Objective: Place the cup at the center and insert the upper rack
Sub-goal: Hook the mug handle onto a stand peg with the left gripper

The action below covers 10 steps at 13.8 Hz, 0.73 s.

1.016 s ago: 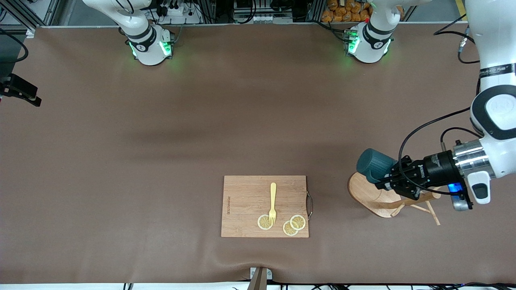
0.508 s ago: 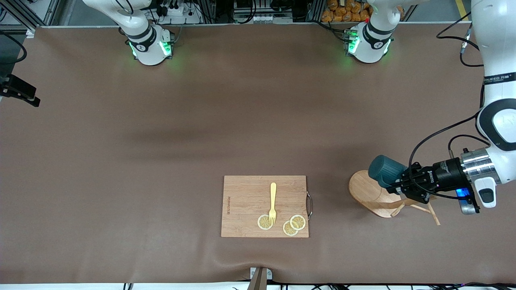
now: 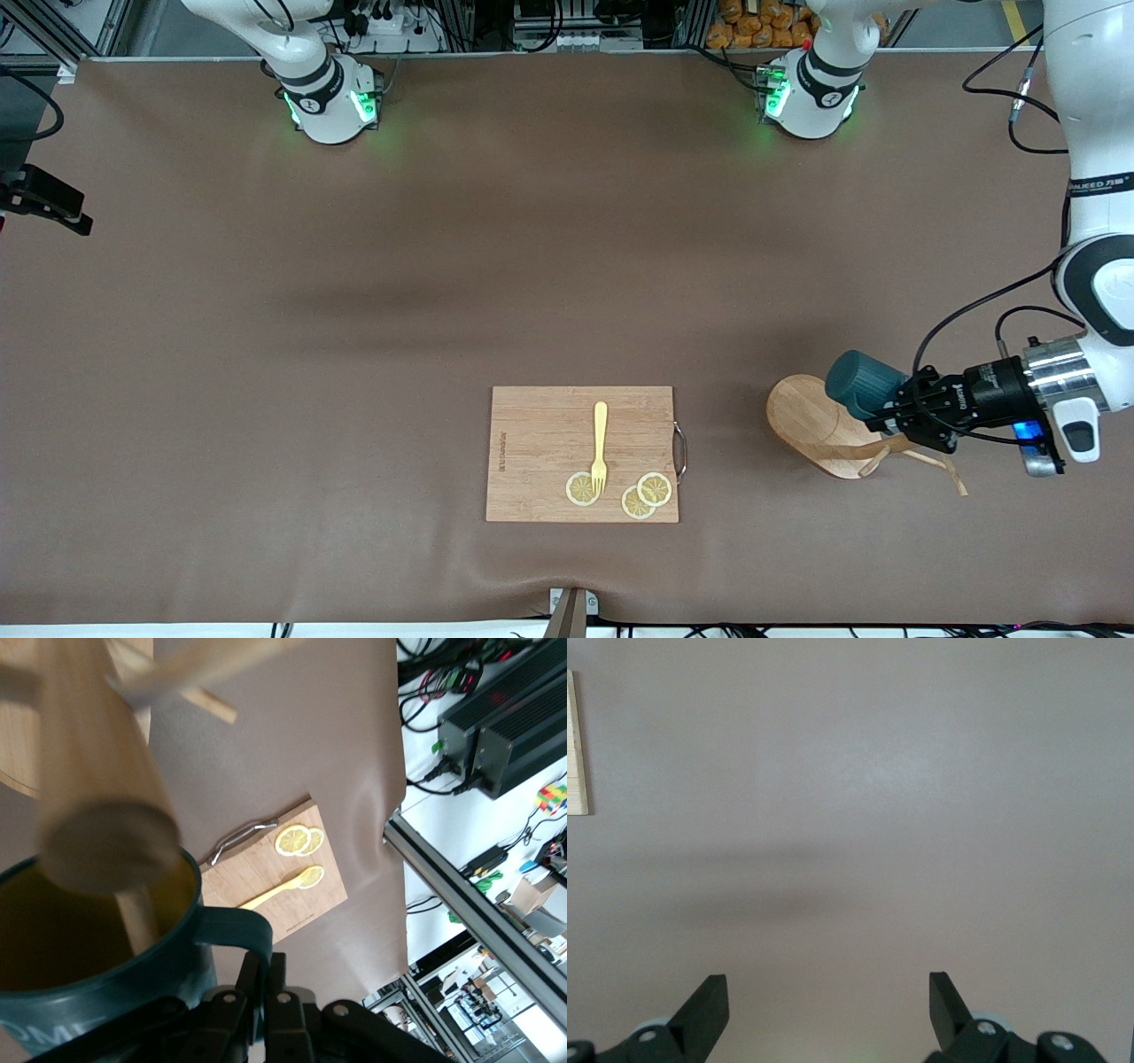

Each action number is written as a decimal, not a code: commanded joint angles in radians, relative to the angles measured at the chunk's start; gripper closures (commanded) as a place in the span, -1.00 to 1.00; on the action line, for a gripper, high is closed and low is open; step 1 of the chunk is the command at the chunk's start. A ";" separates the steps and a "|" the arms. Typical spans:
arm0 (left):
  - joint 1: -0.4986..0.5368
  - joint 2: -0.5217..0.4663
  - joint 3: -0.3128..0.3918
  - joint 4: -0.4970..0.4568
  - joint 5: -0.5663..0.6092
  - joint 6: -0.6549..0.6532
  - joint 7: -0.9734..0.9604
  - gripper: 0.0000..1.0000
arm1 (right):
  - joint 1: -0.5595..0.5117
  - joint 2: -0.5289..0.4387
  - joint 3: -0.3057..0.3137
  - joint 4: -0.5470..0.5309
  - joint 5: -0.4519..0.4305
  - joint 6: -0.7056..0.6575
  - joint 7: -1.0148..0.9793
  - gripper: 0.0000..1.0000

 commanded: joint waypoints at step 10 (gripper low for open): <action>0.047 0.021 -0.006 0.007 -0.102 0.027 0.027 1.00 | -0.015 0.009 0.009 0.008 0.003 -0.007 0.005 -1.00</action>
